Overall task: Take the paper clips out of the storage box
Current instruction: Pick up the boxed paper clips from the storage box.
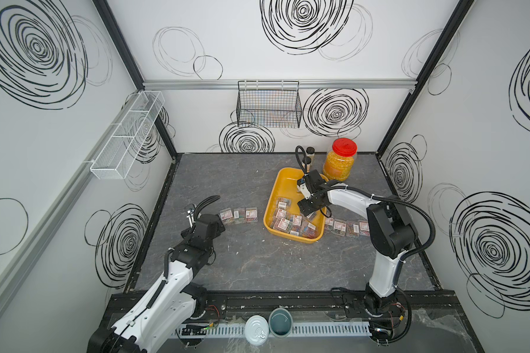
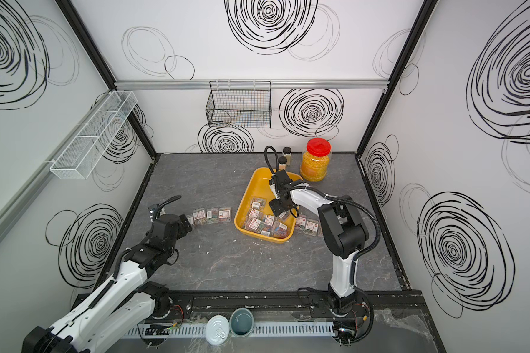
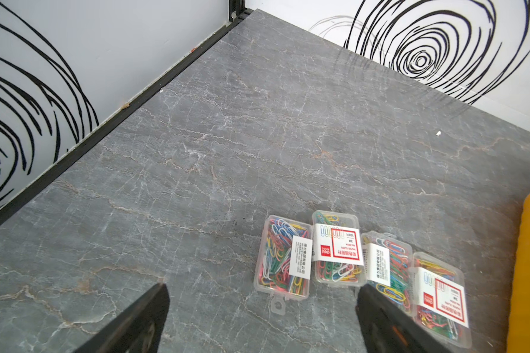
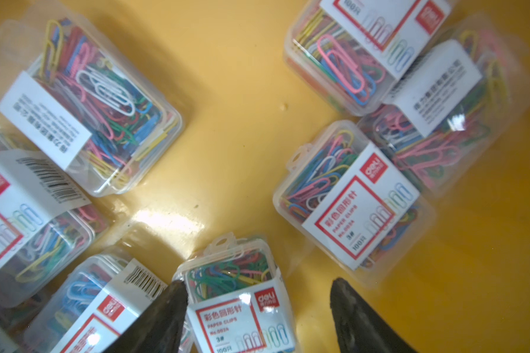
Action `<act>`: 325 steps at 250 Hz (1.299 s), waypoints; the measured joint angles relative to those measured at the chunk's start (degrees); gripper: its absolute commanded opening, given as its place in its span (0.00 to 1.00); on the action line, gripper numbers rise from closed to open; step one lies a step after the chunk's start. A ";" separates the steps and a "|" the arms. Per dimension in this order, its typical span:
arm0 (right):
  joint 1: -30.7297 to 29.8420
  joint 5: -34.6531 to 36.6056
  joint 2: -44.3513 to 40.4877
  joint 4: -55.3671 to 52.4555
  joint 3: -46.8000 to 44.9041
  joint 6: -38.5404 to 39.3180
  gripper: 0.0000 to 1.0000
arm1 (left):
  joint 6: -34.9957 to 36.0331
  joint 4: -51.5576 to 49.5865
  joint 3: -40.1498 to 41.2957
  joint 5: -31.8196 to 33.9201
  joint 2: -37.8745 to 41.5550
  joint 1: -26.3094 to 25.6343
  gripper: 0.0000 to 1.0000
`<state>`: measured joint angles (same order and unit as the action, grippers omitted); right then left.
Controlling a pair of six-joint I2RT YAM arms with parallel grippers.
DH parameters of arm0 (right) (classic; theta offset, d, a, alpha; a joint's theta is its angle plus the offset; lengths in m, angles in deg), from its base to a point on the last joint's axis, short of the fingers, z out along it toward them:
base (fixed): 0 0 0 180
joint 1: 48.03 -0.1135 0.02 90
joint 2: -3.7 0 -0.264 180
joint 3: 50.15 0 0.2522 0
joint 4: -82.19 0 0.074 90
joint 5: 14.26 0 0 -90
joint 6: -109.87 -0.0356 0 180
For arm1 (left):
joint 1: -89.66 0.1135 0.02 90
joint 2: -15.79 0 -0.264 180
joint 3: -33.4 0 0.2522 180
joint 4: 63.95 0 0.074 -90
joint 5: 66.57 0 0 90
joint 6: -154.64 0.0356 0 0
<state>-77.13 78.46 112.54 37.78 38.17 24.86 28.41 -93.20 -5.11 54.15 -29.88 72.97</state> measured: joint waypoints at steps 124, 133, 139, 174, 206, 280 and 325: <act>-1.77 2.78 -0.09 -1.20 -1.18 -0.07 0.78 | 0.02 0.20 0.00 -0.61 0.48 0.26 0.99; -1.75 2.99 -0.02 -1.22 -1.18 -0.09 0.78 | 0.02 0.20 0.00 -0.68 0.48 0.28 0.99; -1.75 3.19 0.00 -1.22 -1.18 -0.13 0.78 | 0.02 0.20 0.00 -0.72 0.48 0.28 0.99; -1.75 3.98 0.44 -0.98 -1.18 -0.24 0.76 | 0.02 0.20 0.00 -0.81 0.48 0.37 0.99; -1.75 4.13 0.87 -0.76 -1.18 -0.46 0.65 | 0.02 0.20 0.02 -0.92 0.66 0.37 1.00; -2.21 5.79 1.16 -2.10 0.72 -3.02 0.41 | 0.02 0.20 0.13 -1.05 1.36 0.70 1.00; -4.59 10.10 -0.26 -5.25 6.08 -8.68 0.37 | 0.04 0.22 1.03 -1.25 3.32 0.74 1.00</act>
<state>-81.72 88.56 112.27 32.53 44.25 16.18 28.46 -92.98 -4.09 52.91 -26.55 73.71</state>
